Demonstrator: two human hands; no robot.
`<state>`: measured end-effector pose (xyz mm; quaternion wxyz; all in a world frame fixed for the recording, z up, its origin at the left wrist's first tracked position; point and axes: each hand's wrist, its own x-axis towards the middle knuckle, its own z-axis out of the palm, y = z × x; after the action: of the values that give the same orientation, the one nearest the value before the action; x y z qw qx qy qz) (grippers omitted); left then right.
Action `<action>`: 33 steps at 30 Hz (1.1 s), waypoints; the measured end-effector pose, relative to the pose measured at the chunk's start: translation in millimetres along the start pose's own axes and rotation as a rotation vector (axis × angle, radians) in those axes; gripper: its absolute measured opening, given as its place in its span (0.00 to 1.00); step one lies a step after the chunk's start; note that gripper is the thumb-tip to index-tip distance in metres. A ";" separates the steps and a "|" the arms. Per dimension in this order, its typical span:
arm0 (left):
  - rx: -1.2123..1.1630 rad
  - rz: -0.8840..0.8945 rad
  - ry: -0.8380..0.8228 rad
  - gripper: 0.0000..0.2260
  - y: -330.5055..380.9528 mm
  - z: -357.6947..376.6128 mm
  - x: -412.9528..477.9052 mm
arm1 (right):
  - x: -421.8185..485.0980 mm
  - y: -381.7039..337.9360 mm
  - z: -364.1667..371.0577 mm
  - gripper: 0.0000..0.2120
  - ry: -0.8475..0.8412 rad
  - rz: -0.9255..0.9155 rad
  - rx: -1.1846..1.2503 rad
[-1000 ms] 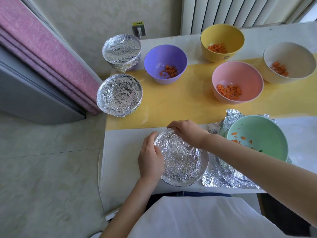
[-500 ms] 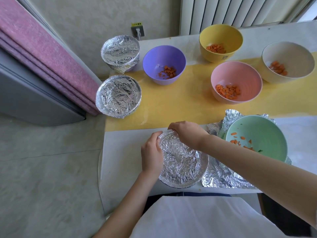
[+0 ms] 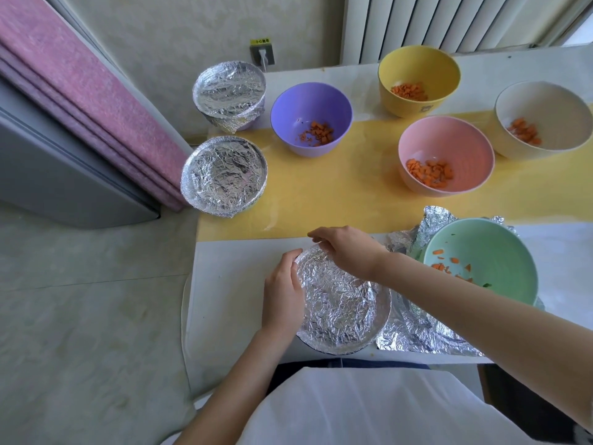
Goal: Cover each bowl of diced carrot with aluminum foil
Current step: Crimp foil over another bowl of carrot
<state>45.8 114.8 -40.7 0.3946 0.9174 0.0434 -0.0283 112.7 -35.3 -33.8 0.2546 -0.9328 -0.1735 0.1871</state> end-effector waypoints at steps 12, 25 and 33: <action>0.027 -0.032 0.060 0.14 2.5 3.2 0.0 | 4.9 -19.1 -7.2 0.16 -0.090 -0.117 -0.381; 0.198 -0.041 -0.069 0.24 9.7 -2.6 -4.7 | -4.8 -8.6 1.0 0.14 0.000 -0.053 -0.090; 0.137 -0.027 -0.114 0.15 10.4 -3.1 6.5 | -6.1 1.9 -3.0 0.14 0.100 0.026 0.003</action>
<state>53.4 110.3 -31.7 0.3321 0.9385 0.0314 -0.0889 109.1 -40.6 -30.9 0.2620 -0.9428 -0.1479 0.1437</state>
